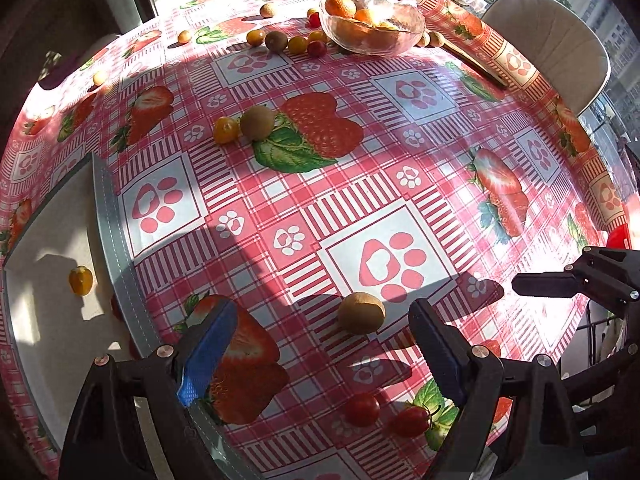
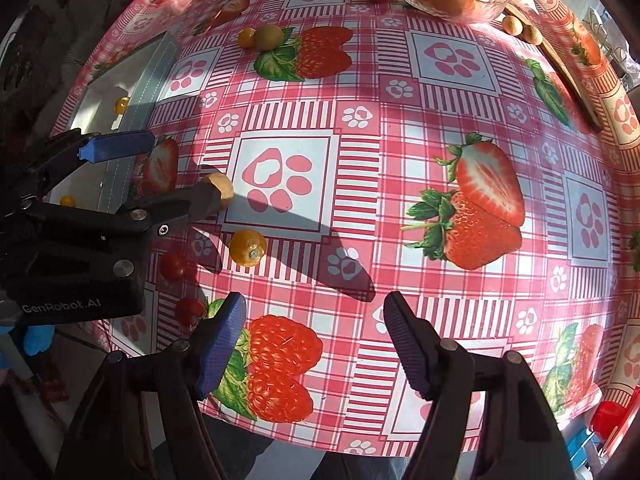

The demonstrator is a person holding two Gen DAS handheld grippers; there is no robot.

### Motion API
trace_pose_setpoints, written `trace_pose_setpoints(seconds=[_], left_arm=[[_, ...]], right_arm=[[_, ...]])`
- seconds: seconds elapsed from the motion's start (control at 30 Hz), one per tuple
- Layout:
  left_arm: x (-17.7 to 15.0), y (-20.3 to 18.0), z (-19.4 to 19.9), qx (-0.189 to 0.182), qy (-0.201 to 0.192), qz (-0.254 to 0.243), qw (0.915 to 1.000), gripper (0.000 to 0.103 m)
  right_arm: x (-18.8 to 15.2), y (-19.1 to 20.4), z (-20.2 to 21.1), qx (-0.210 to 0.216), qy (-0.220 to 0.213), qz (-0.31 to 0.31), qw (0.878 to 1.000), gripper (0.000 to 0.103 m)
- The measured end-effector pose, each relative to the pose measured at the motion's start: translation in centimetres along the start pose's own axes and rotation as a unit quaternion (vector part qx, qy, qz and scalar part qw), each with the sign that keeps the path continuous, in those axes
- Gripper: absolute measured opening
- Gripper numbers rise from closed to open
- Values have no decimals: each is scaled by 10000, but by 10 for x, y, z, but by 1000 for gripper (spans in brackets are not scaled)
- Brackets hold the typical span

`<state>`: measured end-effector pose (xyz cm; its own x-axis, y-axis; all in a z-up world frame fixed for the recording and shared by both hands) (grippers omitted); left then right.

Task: Organize fruits
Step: 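Move both open tools back over the tablecloth toward more fruit, then grasp a small brown round fruit with the left tool while the right tool grasps a yellow tomato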

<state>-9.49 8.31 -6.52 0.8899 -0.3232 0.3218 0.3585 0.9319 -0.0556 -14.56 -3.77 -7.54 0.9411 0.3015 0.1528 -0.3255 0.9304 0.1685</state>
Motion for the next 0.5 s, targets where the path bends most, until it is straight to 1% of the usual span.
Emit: trace_pose_setpoints(seconds=[0.07, 0.1, 0.13, 0.2, 0.3, 0.37, 0.4, 0.43, 0.5], left_arm=[[0, -3, -4, 39, -13, -54, 10000, 88], [1, -4, -6, 65, -7, -69, 10000, 85], [1, -5, -8, 97, 20, -75, 9999, 73], [-2, -3, -16, 221, 160, -69, 9996, 61], [-3, -1, -16, 288, 112, 7, 9995, 55], [-2, 1, -14, 349, 38, 66, 9994, 47], [0, 4, -13, 400, 9, 105, 9991, 38], [0, 9, -12, 454, -3, 181, 9988, 35], [2, 21, -12, 480, -11, 434, 9979, 35]], right_arm=[[-2, -2, 0, 14, 0, -42, 10000, 74], [-2, -2, 0, 13, -13, -39, 10000, 74], [-1, -2, 0, 12, -27, -28, 10000, 74], [0, -1, 1, 22, -63, 8, 10000, 73], [3, 3, 1, 52, -76, 41, 9999, 73], [8, 7, 0, 66, -102, 49, 9999, 73], [10, 8, -1, 75, -116, 56, 9999, 73], [12, 9, -1, 88, -133, 68, 9999, 73], [21, 20, -7, 111, -172, 101, 9997, 71]])
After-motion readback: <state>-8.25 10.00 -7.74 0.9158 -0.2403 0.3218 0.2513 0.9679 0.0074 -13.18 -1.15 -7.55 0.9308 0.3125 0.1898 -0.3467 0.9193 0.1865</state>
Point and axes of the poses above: each gripper's, at about its wrist camera, not at the fingertips, and z roughly against the way its jaws point, y to its left, x to its top, the point moved 10 cm from there along -z, roughly the way its jaws point, and after that the axes turned 2 degrees about -y, right-handed, at the moved point
